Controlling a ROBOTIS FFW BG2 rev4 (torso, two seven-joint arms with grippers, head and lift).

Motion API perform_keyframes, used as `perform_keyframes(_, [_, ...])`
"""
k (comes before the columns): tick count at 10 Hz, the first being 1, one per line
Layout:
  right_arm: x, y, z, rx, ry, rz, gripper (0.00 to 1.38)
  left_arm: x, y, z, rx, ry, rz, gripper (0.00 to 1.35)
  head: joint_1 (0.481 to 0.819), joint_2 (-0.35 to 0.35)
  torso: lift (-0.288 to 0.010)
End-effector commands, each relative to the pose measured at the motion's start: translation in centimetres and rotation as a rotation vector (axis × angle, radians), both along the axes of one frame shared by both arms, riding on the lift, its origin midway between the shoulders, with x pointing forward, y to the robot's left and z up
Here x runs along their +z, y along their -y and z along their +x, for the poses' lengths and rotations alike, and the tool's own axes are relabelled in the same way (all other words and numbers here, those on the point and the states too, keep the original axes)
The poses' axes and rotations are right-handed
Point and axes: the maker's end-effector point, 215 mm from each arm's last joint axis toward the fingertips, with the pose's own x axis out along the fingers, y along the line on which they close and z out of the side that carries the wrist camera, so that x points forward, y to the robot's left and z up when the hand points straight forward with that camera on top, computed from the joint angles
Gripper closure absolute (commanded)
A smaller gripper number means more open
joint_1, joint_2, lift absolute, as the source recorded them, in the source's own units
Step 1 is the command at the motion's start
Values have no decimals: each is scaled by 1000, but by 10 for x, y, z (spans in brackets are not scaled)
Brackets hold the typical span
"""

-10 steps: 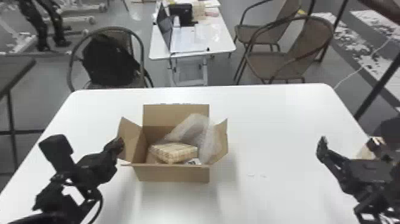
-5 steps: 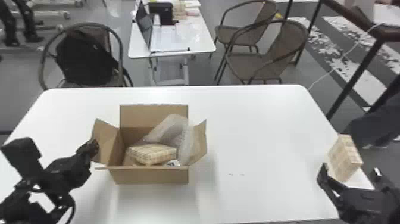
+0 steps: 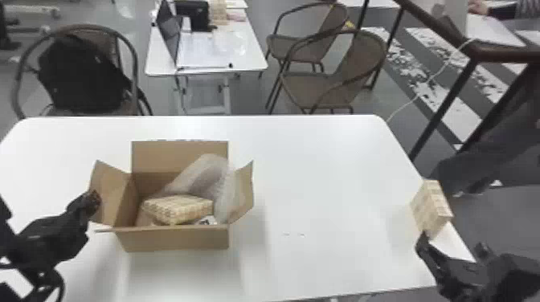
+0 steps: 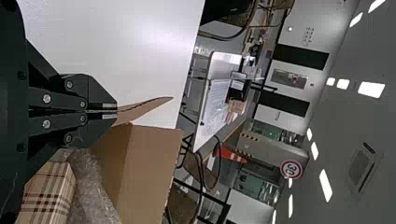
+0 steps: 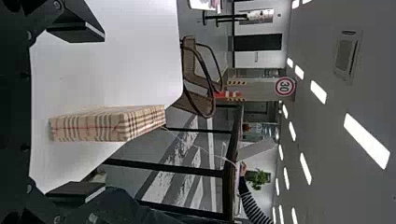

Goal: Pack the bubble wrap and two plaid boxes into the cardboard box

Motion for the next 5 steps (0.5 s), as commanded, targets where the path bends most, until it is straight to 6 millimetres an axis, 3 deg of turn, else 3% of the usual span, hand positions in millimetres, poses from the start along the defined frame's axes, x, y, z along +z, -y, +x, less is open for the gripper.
perform_keyframes(1, [-13,21,13,4,-24,-1,168,0,2,0,-2,0,-3,1191,695,-128,-90])
perform_keyframes(5, [-36,27,46,90,-51,55,167,0,1,0,-3,1,-2,1191,695,-152,-90])
